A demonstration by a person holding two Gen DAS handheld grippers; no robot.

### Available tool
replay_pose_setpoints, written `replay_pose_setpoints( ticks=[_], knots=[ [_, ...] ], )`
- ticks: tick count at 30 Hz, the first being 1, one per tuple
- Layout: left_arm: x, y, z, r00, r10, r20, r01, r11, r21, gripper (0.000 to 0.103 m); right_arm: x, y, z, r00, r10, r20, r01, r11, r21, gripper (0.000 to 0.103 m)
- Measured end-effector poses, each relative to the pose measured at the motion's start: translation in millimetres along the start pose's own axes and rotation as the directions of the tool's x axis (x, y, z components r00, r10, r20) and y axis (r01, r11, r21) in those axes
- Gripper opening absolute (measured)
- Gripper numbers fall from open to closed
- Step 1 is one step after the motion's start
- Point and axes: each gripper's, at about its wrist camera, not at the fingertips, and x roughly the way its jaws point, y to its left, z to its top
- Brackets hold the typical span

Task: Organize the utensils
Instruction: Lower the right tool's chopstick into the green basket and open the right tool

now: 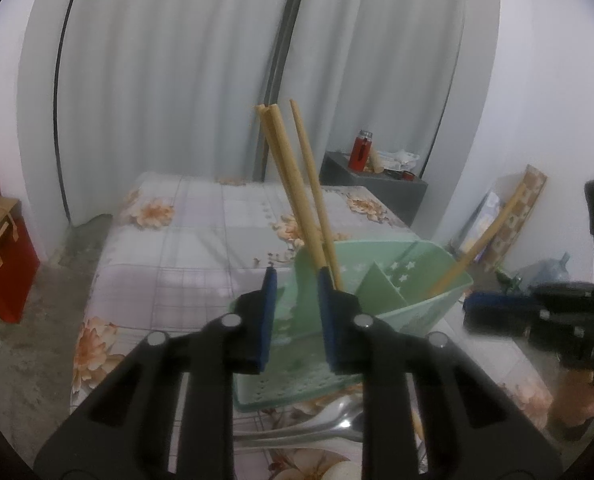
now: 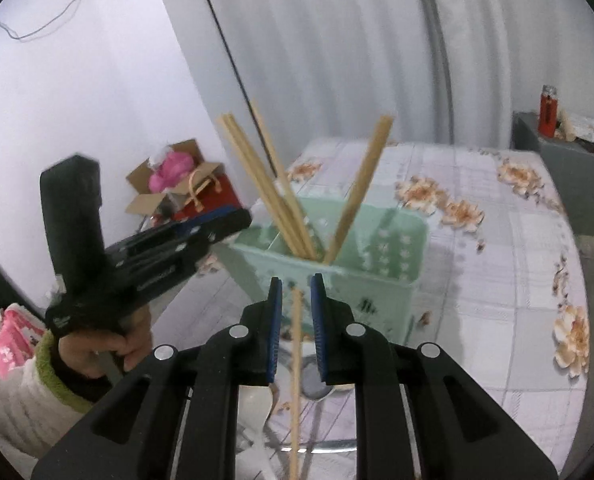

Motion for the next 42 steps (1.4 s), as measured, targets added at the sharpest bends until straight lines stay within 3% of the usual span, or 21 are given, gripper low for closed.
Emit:
replay_pose_setpoints(
  ticks=[8, 19, 21, 30, 33, 37, 42],
  knots=[
    [0.2, 0.8, -0.2, 1.000, -0.004, 0.009, 0.004, 1.000, 0.000, 0.019, 36.0, -1.6, -29.4, 0.988, 0.039, -0.152, -0.029, 0.997, 0.067, 0.015],
    [-0.5, 0.5, 0.4, 1.000, -0.007, 0.007, 0.007, 1.000, -0.006, 0.019, 70.1, -2.1, -17.0, 0.983, -0.002, -0.184, 0.009, 0.999, 0.037, 0.012],
    [-0.6, 0.4, 0.6, 1.000, -0.008, 0.007, 0.008, 1.000, -0.007, 0.019, 71.4, -3.3, -16.9, 0.982, -0.002, -0.190, 0.009, 0.999, 0.039, 0.007],
    [-0.3, 1.2, 0.9, 1.000, -0.013, 0.006, 0.013, 1.000, -0.008, 0.019, 56.9, 1.0, -25.1, 0.975, -0.028, -0.220, 0.026, 1.000, -0.012, 0.007],
    [-3.1, 4.3, 1.5, 0.999, -0.034, 0.017, 0.034, 0.999, -0.028, 0.019, 33.7, 7.8, -19.9, 0.985, -0.042, -0.170, 0.035, 0.998, -0.044, 0.007],
    [-22.7, 7.4, 2.7, 0.994, -0.056, 0.097, 0.061, 0.997, -0.049, 0.019, -12.1, 19.2, 0.1, 0.997, -0.073, -0.026, 0.070, 0.994, -0.089, 0.007],
    [-51.8, 14.5, -1.5, 0.987, -0.041, 0.156, 0.054, 0.995, -0.082, 0.019, -75.3, 31.7, 37.7, 0.978, -0.072, 0.194, 0.094, 0.990, -0.104, 0.007]
  ],
)
